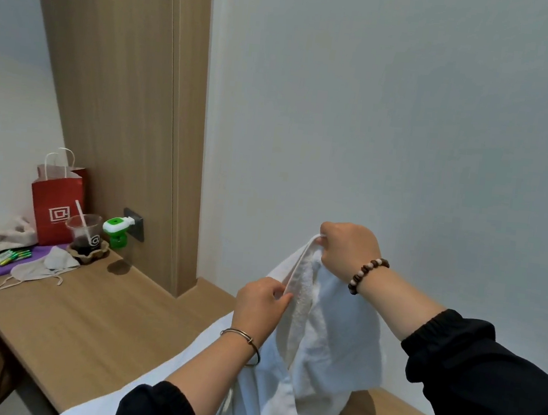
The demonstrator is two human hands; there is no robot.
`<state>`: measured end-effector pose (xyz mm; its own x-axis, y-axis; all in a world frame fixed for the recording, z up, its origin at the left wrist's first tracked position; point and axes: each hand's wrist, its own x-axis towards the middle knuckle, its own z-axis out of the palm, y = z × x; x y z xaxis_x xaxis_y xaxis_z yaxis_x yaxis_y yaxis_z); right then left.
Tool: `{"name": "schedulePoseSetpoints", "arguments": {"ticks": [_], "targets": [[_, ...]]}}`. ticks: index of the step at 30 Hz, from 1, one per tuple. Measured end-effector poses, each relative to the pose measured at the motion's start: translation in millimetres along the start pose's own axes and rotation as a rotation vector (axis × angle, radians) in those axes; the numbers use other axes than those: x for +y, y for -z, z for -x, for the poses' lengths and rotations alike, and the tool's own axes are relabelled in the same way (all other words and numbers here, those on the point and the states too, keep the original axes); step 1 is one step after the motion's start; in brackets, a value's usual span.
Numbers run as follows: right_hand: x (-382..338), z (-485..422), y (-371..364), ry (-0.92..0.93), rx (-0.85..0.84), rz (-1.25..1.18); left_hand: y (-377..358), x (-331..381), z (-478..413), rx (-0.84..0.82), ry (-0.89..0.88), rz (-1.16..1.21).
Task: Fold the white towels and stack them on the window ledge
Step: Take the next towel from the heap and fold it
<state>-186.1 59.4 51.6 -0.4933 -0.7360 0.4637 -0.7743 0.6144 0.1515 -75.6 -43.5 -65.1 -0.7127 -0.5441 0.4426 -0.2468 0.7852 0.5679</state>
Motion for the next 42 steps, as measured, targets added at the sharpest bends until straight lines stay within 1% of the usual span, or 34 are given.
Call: {"name": "schedulePoseSetpoints", "arguments": {"ticks": [2, 5, 9, 11, 14, 16, 17, 19, 20, 21, 22, 24, 25, 26, 27, 28, 29, 30, 31, 32, 33, 34, 35, 36, 37, 38, 40, 41, 42], "targets": [[1.8, -0.9, -2.7, -0.04, -0.011, 0.03, 3.4, 1.3, -6.0, -0.01, 0.052, 0.042], [15.7, -5.8, -1.8, -0.118, -0.013, 0.06, 28.2, 2.5, -43.4, 0.02, 0.101, 0.197], [32.4, -33.3, 33.0, -0.195, 0.103, 0.047, 90.8, 35.8, -118.2, -0.037, 0.017, 0.209], [35.4, -58.5, 68.6, -0.24, 0.185, 0.023, 123.7, 62.7, -154.7, 0.003, -0.008, 0.215], [39.0, -103.7, 135.2, -0.315, 0.358, 0.004, 185.4, 116.5, -207.6, 0.124, -0.059, 0.253], [41.9, -132.3, 192.3, -0.383, 0.504, -0.058, 235.4, 161.0, -235.3, 0.221, -0.11, 0.298], [43.3, -144.4, 222.8, -0.408, 0.591, -0.118, 260.1, 183.1, -246.3, 0.28, -0.147, 0.342], [46.5, -162.0, 278.6, -0.468, 0.803, -0.301, 302.6, 224.0, -259.5, 0.388, -0.251, 0.507], [48.4, -167.8, 300.0, -0.499, 0.907, -0.41, 316.8, 241.8, -260.4, 0.432, -0.322, 0.596], [49.8, -168.8, 314.2, -0.527, 0.966, -0.498, 323.3, 253.7, -257.4, 0.454, -0.4, 0.629], [51.7, -165.6, 323.1, -0.546, 0.956, -0.507, 324.3, 261.2, -252.3, 0.446, -0.483, 0.582], [61.3, -158.2, 326.0, -0.566, 0.766, -0.308, 310.1, 260.5, -245.4, 0.369, -0.605, 0.263], [67.8, -153.9, 323.5, -0.57, 0.696, -0.193, 303.5, 254.0, -246.0, 0.34, -0.624, 0.097], [71.8, -148.9, 321.9, -0.545, 0.696, -0.1, 301.9, 247.1, -248.0, 0.355, -0.639, 0.01], [72.6, -145.0, 320.9, -0.478, 0.777, -0.017, 305.0, 241.9, -251.1, 0.425, -0.658, 0.005], [71.6, -142.8, 317.3, -0.39, 0.925, 0.058, 309.5, 238.5, -254.3, 0.546, -0.681, 0.047], [67.6, -139.3, 316.0, -0.318, 1.074, 0.095, 313.7, 236.5, -256.0, 0.687, -0.702, 0.113], [66.3, -135.8, 316.6, -0.282, 1.174, 0.102, 315.3, 235.5, -257.4, 0.79, -0.733, 0.19], [67.8, -133.5, 316.2, -0.27, 1.196, 0.099, 314.8, 232.6, -257.9, 0.786, -0.755, 0.206], [70.2, -131.8, 311.2, -0.298, 1.097, 0.056, 308.4, 228.4, -256.6, 0.663, -0.764, 0.128], [72.8, -129.0, 302.3, -0.363, 0.882, 0.073, 297.2, 222.6, -254.2, 0.468, -0.747, -0.018], [78.7, -126.7, 291.1, -0.4, 0.71, 0.143, 284.8, 214.9, -254.8, 0.283, -0.715, -0.178], [82.8, -122.3, 281.5, -0.387, 0.647, 0.196, 276.8, 208.0, -257.3, 0.172, -0.668, -0.285], [83.4, -117.3, 273.6, -0.353, 0.642, 0.224, 274.2, 203.0, -257.9, 0.17, -0.642, -0.324], [79.7, -112.2, 269.2, -0.306, 0.68, 0.248, 274.4, 200.5, -257.7, 0.224, -0.631, -0.315], [78.0, -111.3, 266.9, -0.257, 0.765, 0.242, 274.1, 201.1, -257.5, 0.351, -0.652, -0.275], [79.8, -115.5, 278.4, -0.255, 0.983, 0.271, 268.1, 202.3, -256.6, 0.626, -0.7, -0.1], [81.0, -116.3, 286.8, -0.284, 1.03, 0.275, 264.5, 203.3, -254.5, 0.697, -0.68, 0.019], [83.2, -118.6, 292.2, -0.319, 1.033, 0.247, 258.6, 202.6, -249.9, 0.647, -0.609, 0.091]]}}
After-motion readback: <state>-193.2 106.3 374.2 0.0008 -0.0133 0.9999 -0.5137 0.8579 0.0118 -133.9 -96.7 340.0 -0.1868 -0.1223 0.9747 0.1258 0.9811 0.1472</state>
